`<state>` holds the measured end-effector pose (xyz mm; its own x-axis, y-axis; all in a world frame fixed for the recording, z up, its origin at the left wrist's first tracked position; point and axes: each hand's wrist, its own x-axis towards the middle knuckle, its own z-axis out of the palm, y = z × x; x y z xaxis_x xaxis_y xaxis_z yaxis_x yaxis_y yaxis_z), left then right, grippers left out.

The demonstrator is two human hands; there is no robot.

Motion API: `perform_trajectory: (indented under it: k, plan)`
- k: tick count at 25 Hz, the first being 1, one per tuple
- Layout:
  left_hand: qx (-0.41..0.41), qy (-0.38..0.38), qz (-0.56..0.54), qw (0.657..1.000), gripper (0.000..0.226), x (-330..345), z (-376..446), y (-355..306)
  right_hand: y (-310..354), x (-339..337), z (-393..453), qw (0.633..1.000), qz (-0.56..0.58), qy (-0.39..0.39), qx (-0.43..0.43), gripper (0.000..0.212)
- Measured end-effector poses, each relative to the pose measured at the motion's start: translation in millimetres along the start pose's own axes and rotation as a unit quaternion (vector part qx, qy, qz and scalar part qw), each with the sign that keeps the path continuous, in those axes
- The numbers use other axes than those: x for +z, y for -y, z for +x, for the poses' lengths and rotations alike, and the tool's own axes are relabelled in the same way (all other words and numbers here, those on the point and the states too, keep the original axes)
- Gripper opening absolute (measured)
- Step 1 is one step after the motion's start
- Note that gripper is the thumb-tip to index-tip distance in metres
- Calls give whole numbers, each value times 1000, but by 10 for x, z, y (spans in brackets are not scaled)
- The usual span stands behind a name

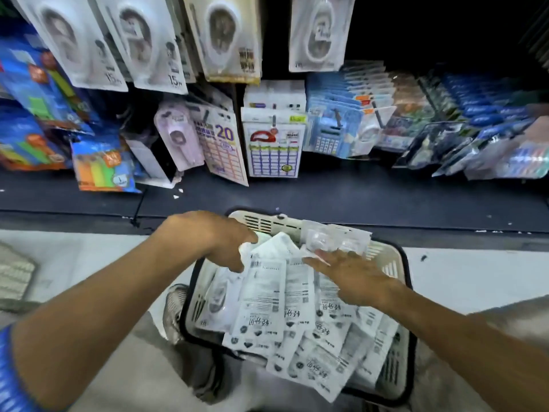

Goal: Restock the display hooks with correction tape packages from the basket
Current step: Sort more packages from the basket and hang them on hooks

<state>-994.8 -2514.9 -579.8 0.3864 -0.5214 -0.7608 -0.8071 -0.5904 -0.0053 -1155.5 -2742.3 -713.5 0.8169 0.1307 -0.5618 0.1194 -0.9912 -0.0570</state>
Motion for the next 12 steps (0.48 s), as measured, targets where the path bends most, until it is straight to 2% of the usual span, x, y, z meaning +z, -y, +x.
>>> perform_trajectory:
  k: [3, 7, 10, 12]
  plan:
    - [9, -34, -16, 999, 57, 187, 17, -44, 96, 358, 3, 991, -60, -52, -104, 107]
    - [11, -18, -24, 999, 56, 302, 45, -169, 331, 271, 222, 979, -74, -131, -141, 88]
    - [2, -9, -42, 999, 56, 299, 43, -178, 562, 201, 387, 944, -189, -167, -214, 84]
    - [-4, -16, -51, 999, 59, 263, 40, -149, 779, 247, 439, 914, -253, -191, -252, 72]
